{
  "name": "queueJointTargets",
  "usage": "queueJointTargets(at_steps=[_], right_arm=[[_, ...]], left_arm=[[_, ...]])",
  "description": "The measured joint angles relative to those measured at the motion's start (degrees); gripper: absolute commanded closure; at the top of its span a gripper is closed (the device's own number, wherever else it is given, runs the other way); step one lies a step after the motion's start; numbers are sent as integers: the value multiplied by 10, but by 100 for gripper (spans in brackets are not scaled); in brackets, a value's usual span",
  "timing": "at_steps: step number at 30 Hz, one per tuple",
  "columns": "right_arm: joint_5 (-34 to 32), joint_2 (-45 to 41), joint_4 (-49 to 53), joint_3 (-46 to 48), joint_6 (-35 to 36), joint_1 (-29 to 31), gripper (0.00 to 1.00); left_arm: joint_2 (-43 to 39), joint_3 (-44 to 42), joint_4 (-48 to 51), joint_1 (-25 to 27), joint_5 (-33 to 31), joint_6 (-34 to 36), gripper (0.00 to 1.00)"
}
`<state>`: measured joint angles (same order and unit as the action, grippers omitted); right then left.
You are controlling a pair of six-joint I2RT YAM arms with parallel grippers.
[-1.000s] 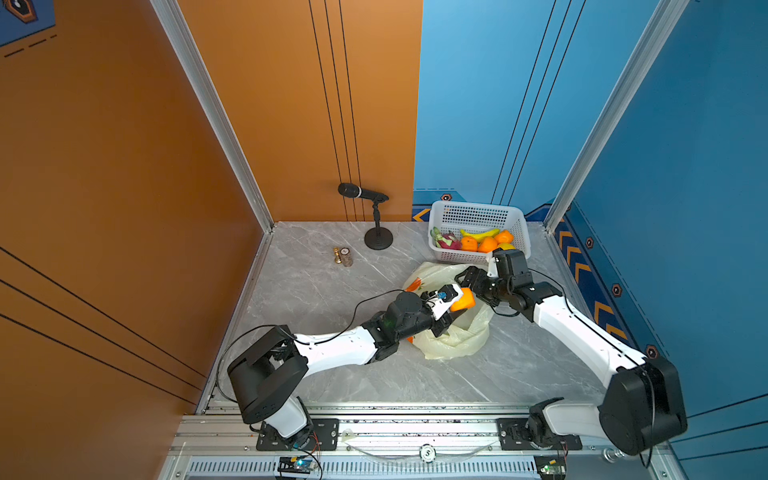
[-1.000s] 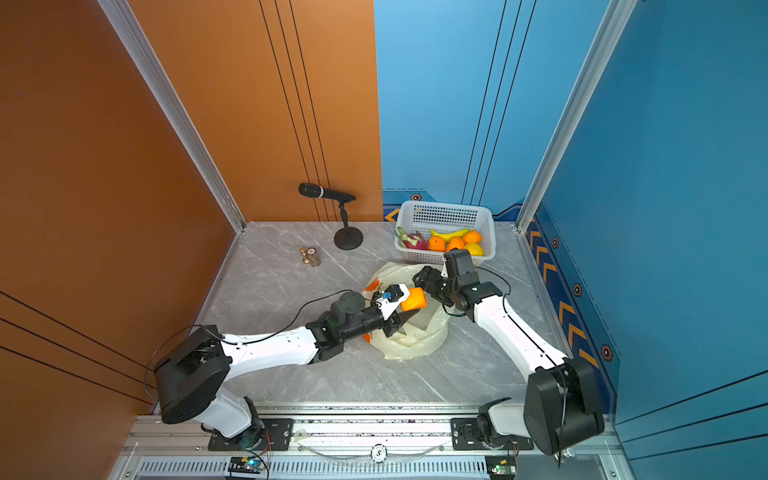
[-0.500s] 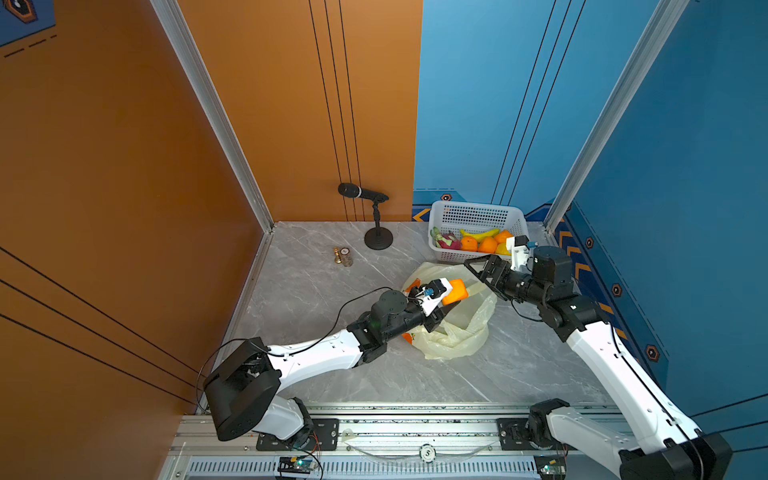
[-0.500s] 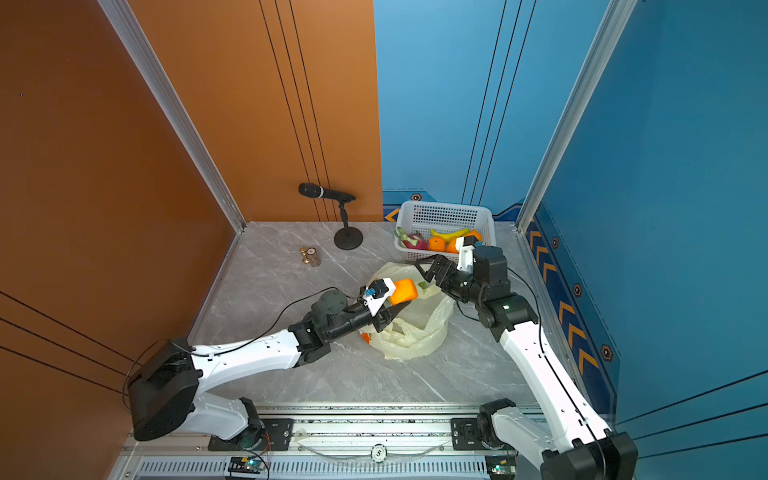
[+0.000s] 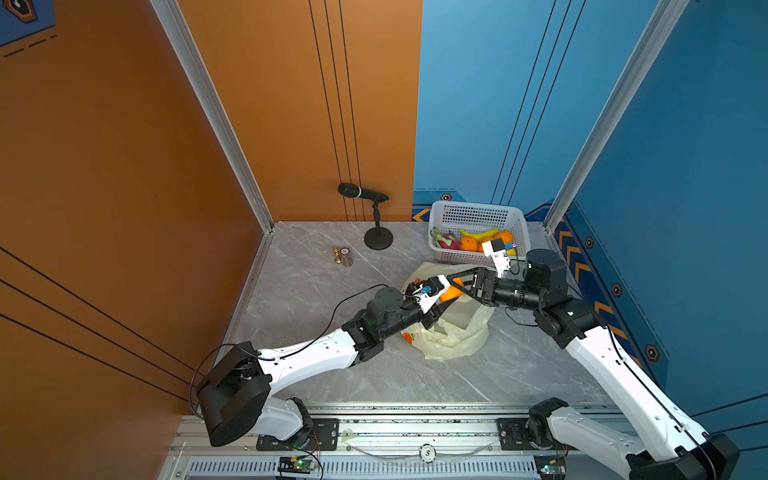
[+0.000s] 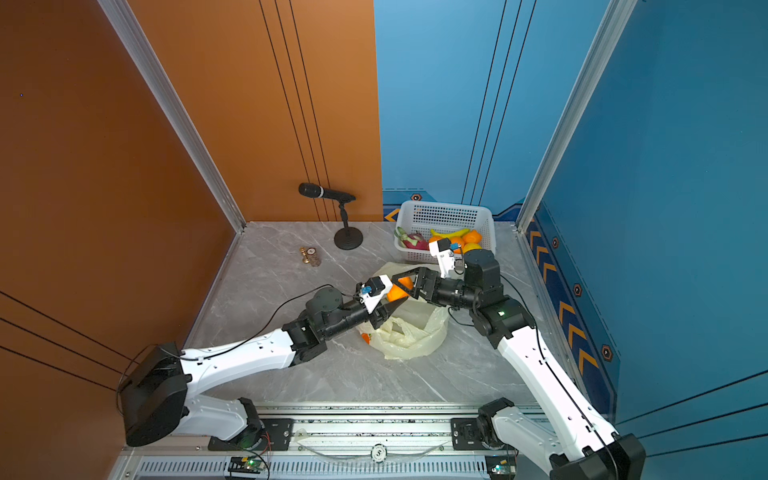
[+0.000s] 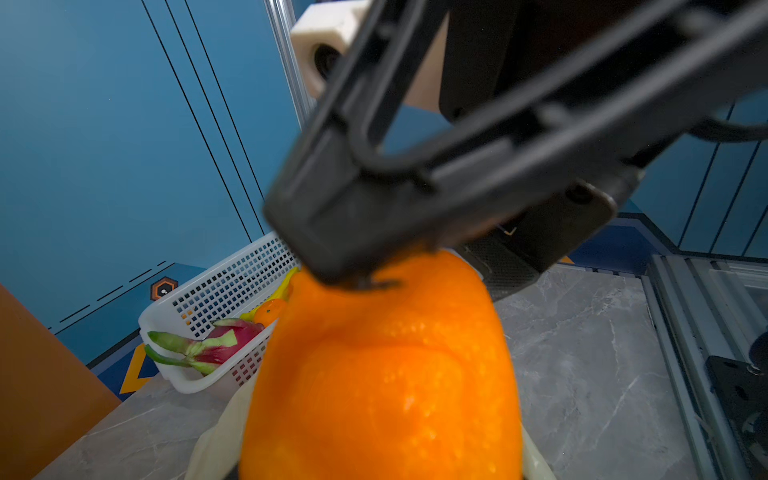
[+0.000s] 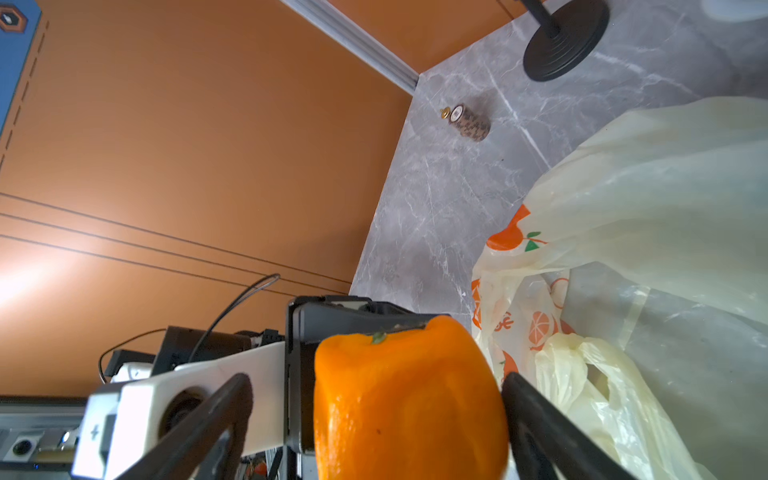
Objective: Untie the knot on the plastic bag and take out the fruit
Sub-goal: 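Lift the orange with the left gripper and pass it to the right gripper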
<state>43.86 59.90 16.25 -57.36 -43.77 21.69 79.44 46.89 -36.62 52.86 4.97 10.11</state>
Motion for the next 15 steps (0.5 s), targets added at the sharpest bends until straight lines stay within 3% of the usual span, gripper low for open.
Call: queueJointTargets(at_steps=[6,11,15], right_arm=[[10,21,-5,-1,5,14,42],[6,21,-4,-3,5,11,50],[-21,24,-11,-15,4,-21,51]], left_arm=[[-7,1,4,0,0,2,55],[-10,2,11,0,-3,10,17],[-26,2,40,1,-21,4,4]])
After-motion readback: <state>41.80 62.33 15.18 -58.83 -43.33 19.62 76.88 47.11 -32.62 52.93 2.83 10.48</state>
